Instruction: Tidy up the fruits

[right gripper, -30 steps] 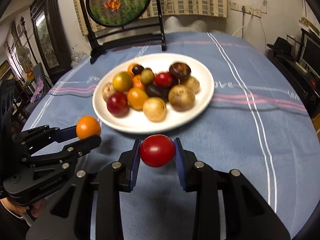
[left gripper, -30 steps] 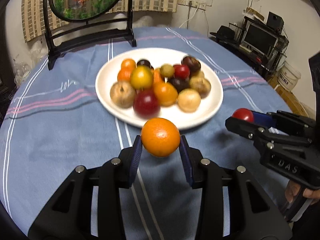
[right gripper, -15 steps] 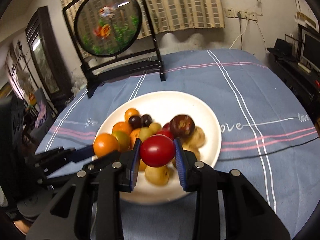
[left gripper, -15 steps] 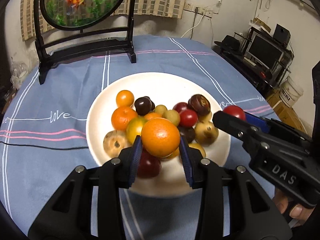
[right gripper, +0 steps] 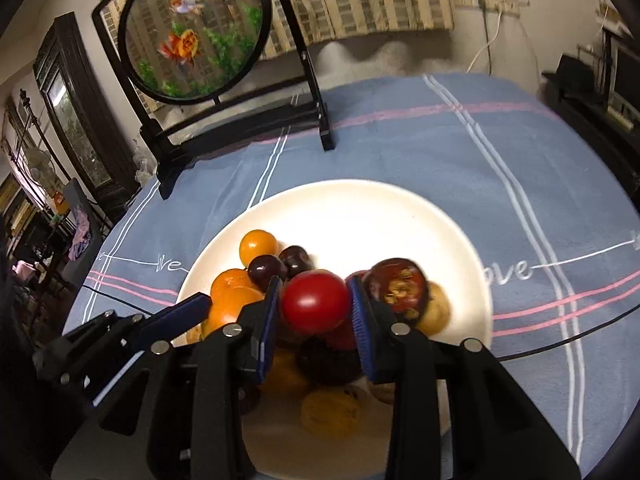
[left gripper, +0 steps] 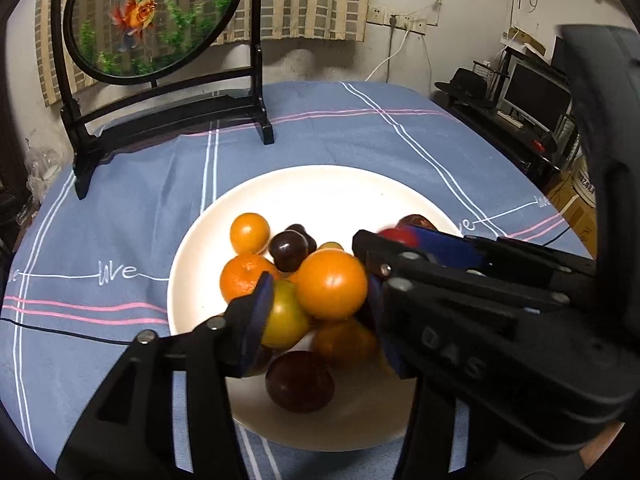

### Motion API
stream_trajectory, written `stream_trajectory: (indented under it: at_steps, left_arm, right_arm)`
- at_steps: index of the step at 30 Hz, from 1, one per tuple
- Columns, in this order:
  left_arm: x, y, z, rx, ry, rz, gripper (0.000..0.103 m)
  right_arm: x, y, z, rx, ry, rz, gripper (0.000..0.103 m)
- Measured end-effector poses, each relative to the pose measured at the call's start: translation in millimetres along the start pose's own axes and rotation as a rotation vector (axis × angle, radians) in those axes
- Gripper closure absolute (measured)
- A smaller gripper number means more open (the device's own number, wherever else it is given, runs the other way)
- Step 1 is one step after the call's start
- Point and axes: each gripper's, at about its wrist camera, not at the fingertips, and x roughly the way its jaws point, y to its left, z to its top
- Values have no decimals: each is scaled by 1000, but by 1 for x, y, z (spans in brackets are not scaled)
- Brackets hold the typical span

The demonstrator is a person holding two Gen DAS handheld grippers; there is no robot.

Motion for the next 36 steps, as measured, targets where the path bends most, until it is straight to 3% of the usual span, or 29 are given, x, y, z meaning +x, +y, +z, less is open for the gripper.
stream_trajectory:
  at_steps: [1,3,4,9,11,13,21,36]
  left_arm:
    - [-1,2,-1,-10,-3,6,38]
    - [-3,9,-1,-45,-10,-8,34]
    - [-6,11,-2,-59,-10,-25,34]
    - [-15,11,-6,-71,-25,-25,34]
    - [-20,9,-9,-65,-32,-20,31]
    - [-27,5,-13,-52,-32,-7,19]
    - [-48,-1,-41,-34,-44,52,13]
    - [-84,5,-99,-85,-2,106,9]
  right_arm:
    - [-1,-1,0,11,-5,-7,59]
    - [-8,-4,-1,31,-33,-23,42]
    - [-12,-5,-2,33,-50,-18,39]
    - [-33,-13,-10,28,-87,-54,39]
    - [-40,-15,-15,13,-103,-97,39]
    - [-47,-16,-20,-6,-118,-117,39]
    - [-77,-27,-50,-55,-133,-193,39]
    - [-104,-37,-116,-61,-66,-180,39]
